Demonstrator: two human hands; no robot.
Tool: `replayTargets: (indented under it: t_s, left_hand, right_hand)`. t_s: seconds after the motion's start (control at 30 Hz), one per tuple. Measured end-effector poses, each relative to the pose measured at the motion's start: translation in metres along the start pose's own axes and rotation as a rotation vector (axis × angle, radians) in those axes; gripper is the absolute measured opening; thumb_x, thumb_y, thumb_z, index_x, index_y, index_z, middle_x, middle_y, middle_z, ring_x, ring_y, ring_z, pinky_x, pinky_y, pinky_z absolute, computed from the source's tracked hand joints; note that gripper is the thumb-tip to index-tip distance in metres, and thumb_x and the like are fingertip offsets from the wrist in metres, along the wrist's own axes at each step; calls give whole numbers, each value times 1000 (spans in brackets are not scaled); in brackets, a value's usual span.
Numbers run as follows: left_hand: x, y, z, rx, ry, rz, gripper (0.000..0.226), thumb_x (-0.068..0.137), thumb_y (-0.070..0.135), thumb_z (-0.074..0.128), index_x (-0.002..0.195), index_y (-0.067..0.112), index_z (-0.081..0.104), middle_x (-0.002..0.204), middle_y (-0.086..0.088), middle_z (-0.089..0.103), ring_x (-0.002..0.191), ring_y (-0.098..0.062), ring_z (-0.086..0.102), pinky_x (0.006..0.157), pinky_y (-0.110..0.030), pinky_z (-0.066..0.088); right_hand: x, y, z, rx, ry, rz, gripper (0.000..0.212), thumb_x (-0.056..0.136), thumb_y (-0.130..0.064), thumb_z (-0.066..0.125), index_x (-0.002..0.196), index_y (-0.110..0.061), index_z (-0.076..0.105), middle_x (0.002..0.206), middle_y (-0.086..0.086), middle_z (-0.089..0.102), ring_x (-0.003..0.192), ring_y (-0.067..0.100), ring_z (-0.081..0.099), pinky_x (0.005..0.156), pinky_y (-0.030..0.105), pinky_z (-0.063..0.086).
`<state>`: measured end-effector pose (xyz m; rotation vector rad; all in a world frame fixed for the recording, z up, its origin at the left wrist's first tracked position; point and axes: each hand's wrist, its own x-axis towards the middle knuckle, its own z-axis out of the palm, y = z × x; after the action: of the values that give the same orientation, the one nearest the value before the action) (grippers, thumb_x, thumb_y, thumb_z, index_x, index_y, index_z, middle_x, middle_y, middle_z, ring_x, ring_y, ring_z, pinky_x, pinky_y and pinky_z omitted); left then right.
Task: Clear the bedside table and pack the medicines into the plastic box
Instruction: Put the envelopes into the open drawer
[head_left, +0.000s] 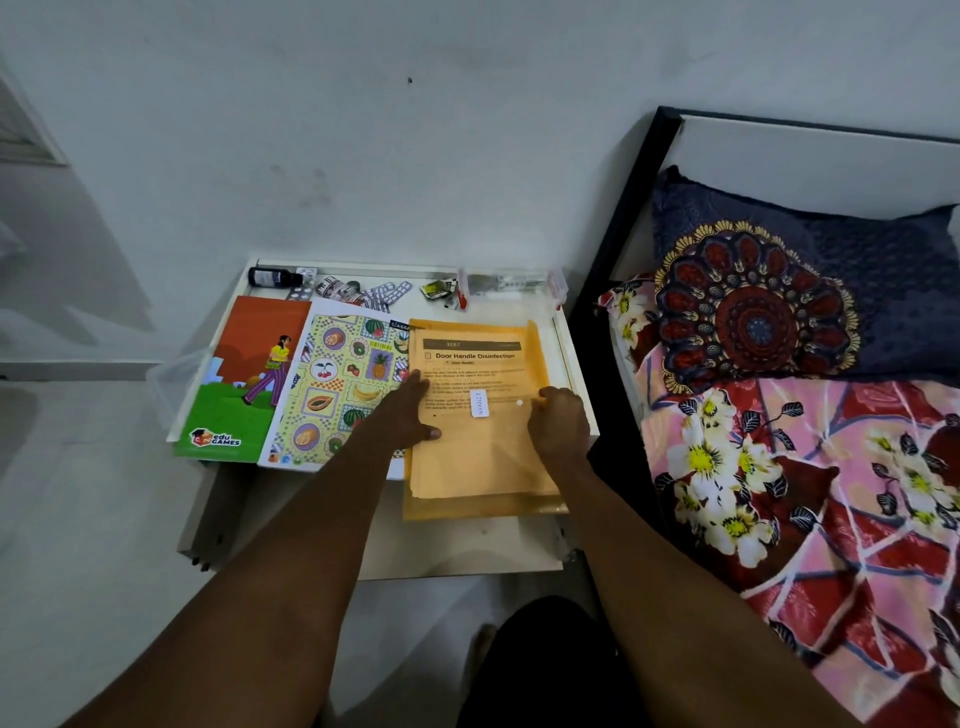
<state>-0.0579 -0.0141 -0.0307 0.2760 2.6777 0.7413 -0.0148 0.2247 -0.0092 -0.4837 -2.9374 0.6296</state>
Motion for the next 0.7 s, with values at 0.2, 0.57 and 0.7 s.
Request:
replayTargets:
  t_s: [0.2,0.57,0.7]
  left_hand:
    - [2,-2,0,3,-4,13,100,89,32,76,161,6,12,171,-10,-2,158,-24,6,127,-35,13]
    - [4,-1,2,5,9,1,100,88,33,77,161,7,13,171,-9,-1,158,-23,5,127,-33,11]
    - [3,-1,3,3,12,5,100,88,32,77,161,6,13,171,-10,-1,158,-24,5,127,-35,11]
  right_hand:
    - [-4,1,16,-84,-75,-137,29,103,-8,45,112,-1,71,118,17,60,111,31,59,94,39,52]
    - [-3,-1,21,-168,-96,-223,30,99,-1,41,116,4,66,122,18,58,111,36,58,96,46,51]
    - [-6,-5,23,-296,-161,-307,29,91,-2,45,109,5,67,124,16,56,113,34,52,92,43,48]
